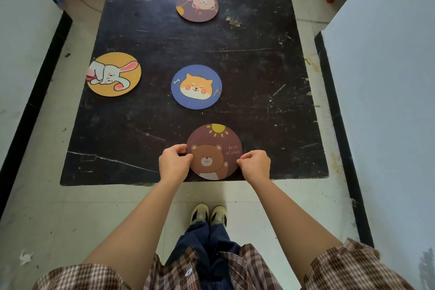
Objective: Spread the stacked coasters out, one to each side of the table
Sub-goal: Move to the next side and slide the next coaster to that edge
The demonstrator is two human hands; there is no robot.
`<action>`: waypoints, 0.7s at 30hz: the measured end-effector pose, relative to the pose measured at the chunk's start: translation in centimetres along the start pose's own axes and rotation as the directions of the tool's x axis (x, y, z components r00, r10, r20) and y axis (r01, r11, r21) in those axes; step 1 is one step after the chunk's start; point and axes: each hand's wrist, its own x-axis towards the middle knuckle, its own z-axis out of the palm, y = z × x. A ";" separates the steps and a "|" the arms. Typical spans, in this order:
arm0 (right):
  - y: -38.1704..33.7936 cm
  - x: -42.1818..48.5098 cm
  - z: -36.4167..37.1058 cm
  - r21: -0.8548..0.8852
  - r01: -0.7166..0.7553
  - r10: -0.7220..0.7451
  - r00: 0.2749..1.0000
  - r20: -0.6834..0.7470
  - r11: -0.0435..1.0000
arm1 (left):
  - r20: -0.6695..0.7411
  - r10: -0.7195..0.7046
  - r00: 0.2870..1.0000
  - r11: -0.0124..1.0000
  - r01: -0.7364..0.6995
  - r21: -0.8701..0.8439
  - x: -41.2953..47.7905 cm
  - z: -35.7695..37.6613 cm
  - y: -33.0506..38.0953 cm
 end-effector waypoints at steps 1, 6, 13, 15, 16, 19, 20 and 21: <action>0.0 0.0 0.0 -0.001 0.000 0.000 1.000 0.001 1.000 | 0.000 0.001 1.000 1.000 -0.001 -0.002 0.0 0.0 0.0; 0.2 -0.1 -0.1 -0.001 0.014 -0.014 1.000 0.011 1.000 | -0.005 0.012 1.000 1.000 -0.012 0.017 -0.2 0.0 -0.2; 0.2 -0.1 -0.4 -0.019 0.062 -0.061 0.997 0.054 0.998 | -0.012 0.066 0.998 0.993 -0.064 0.102 -0.1 0.1 -0.1; 0.3 -0.1 -0.6 -0.029 0.101 -0.099 0.993 0.068 0.994 | -0.018 0.088 0.996 0.986 -0.084 0.144 0.0 0.2 0.0; 0.5 -0.1 -0.8 -0.037 0.124 -0.120 0.990 0.075 0.992 | -0.022 0.101 0.995 0.981 -0.096 0.166 0.0 0.3 0.0; 0.6 0.2 -1.6 -0.063 0.183 -0.177 0.980 0.093 0.981 | -0.030 0.138 0.990 0.966 -0.128 0.224 0.0 1.0 0.5; 0.6 0.3 -2.0 -0.073 0.200 -0.193 0.976 0.098 0.977 | -0.030 0.155 0.987 0.960 -0.143 0.241 0.0 1.4 0.8; 0.5 0.6 -2.5 -0.087 0.216 -0.207 0.973 0.102 0.973 | -0.022 0.173 0.985 0.953 -0.162 0.256 -0.1 1.8 1.2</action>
